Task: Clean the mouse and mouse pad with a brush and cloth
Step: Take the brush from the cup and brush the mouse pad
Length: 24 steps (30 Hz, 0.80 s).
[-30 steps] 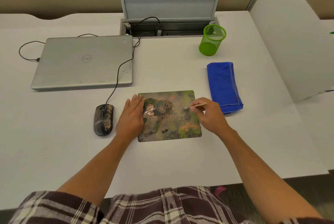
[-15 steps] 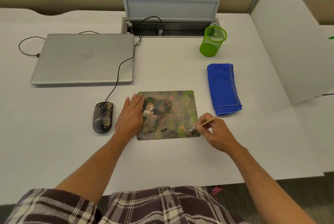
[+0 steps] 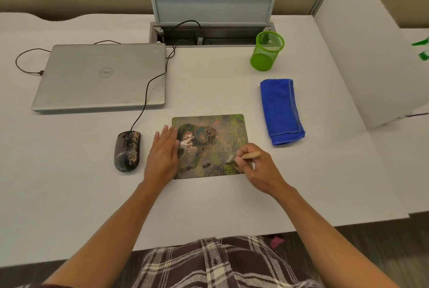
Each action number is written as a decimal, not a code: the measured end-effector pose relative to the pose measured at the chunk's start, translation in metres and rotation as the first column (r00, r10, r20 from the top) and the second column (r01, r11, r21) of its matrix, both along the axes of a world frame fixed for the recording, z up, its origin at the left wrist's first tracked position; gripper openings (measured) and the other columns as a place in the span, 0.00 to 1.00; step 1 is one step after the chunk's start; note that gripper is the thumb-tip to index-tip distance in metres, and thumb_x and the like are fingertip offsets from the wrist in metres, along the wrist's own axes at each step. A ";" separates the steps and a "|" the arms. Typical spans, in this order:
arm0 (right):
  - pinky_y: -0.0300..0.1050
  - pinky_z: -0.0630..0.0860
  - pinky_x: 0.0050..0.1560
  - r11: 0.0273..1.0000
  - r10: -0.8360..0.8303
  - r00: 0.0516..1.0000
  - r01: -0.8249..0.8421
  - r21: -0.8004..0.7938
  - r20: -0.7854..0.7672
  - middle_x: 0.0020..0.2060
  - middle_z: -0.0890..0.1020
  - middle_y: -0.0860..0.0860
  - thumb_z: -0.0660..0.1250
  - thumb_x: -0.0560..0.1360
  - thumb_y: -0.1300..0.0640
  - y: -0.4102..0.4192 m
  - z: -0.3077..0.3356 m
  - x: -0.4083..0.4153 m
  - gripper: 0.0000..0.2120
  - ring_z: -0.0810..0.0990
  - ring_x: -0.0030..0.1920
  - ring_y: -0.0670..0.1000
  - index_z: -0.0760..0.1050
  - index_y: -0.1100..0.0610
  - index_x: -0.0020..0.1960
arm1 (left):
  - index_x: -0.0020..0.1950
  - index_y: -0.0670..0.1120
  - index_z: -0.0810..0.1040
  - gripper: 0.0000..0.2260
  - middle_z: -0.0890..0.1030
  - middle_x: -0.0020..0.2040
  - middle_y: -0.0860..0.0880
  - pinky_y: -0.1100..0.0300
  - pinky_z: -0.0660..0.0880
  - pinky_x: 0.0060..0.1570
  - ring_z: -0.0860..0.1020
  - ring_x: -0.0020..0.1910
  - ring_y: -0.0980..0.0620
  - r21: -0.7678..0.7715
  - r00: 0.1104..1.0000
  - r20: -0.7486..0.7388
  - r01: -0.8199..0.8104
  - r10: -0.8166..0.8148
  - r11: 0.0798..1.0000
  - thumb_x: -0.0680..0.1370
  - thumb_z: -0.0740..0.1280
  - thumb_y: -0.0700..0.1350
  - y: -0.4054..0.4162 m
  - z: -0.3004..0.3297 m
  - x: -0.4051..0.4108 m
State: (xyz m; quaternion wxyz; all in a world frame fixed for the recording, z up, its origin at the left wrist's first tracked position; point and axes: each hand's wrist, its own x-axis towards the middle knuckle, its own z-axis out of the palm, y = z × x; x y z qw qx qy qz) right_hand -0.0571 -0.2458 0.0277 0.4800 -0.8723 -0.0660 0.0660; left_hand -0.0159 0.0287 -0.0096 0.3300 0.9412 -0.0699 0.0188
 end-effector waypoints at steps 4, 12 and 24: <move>0.39 0.77 0.41 0.997 -0.066 0.997 0.065 0.032 0.027 0.43 0.78 0.43 0.66 0.78 0.57 -0.013 -0.002 -0.012 0.02 0.79 0.45 0.48 0.74 0.52 0.47 | 0.77 0.39 0.58 0.33 0.57 0.78 0.45 0.55 0.42 0.76 0.50 0.78 0.52 0.084 0.997 -0.027 0.073 -0.071 0.994 0.80 0.51 0.61 -0.002 -0.001 -0.043; 0.41 0.77 0.41 0.990 -0.098 0.995 0.096 0.107 0.017 0.42 0.80 0.44 0.66 0.78 0.53 0.017 0.005 -0.003 0.02 0.79 0.43 0.48 0.75 0.50 0.48 | 0.78 0.39 0.54 0.44 0.56 0.78 0.42 0.49 0.45 0.76 0.48 0.78 0.48 0.326 0.998 -0.046 0.049 -0.036 0.944 0.75 0.54 0.71 0.009 -0.010 -0.071; 0.39 0.74 0.37 0.991 -0.135 0.991 0.134 0.025 0.021 0.39 0.80 0.44 0.66 0.74 0.56 -0.009 0.004 -0.023 0.03 0.78 0.40 0.47 0.74 0.50 0.42 | 0.78 0.40 0.57 0.42 0.56 0.78 0.43 0.49 0.47 0.77 0.48 0.78 0.49 0.302 0.998 -0.059 0.008 0.010 0.953 0.76 0.52 0.70 0.005 -0.011 -0.070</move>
